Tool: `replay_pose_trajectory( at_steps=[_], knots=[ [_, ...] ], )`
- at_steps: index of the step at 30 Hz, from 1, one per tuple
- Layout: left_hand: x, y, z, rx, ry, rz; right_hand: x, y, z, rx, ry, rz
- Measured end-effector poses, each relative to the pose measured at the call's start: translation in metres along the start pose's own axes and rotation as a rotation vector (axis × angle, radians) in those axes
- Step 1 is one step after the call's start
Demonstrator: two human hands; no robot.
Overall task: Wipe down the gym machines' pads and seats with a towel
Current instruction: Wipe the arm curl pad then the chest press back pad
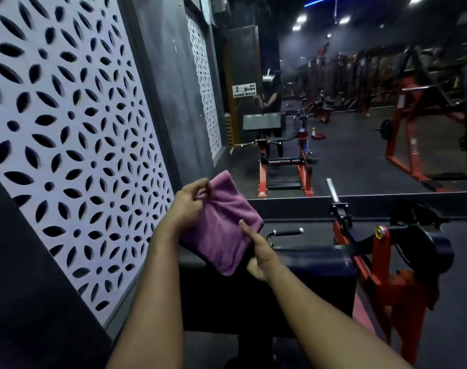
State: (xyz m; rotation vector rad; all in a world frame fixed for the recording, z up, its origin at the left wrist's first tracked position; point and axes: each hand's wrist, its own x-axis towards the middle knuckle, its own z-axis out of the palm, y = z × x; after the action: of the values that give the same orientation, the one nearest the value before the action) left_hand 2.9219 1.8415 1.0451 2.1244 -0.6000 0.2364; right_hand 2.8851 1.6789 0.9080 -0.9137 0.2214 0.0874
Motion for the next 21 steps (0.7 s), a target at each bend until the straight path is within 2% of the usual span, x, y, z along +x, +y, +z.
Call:
replay_pose_trajectory(
  at_steps=[2, 6, 8, 10, 12, 14, 17, 21],
  knots=[
    [-0.006, -0.014, -0.005, 0.074, 0.049, -0.106, 0.010, -0.001, 0.005, -0.140, 0.126, -0.085],
    [-0.022, -0.038, 0.005, 0.152, 0.059, -0.322, 0.002, -0.028, 0.020, -0.738, 0.448, -0.237],
    [-0.028, -0.041, 0.017, 0.149, 0.081, -0.365, -0.012, -0.039, 0.033, -1.010, 0.596, -0.364],
    [-0.032, -0.037, 0.025, 0.132, 0.053, -0.349, -0.020, -0.043, 0.045, -1.161, 0.627, -0.479],
    [-0.034, -0.026, 0.028, 0.049, -0.004, -0.332, -0.019, -0.041, 0.050, -1.184, 0.516, -0.556],
    [-0.035, -0.016, 0.028, -0.056, -0.017, -0.322, -0.015, -0.044, 0.052, -1.000, 0.305, -0.540],
    [-0.038, -0.013, 0.029, -0.123, 0.033, -0.304, -0.013, -0.046, 0.054, -0.583, 0.002, -0.291],
    [-0.046, -0.026, 0.032, 0.008, 0.134, -0.299, -0.010, -0.038, 0.042, -0.419, -0.187, -0.153]
  ],
)
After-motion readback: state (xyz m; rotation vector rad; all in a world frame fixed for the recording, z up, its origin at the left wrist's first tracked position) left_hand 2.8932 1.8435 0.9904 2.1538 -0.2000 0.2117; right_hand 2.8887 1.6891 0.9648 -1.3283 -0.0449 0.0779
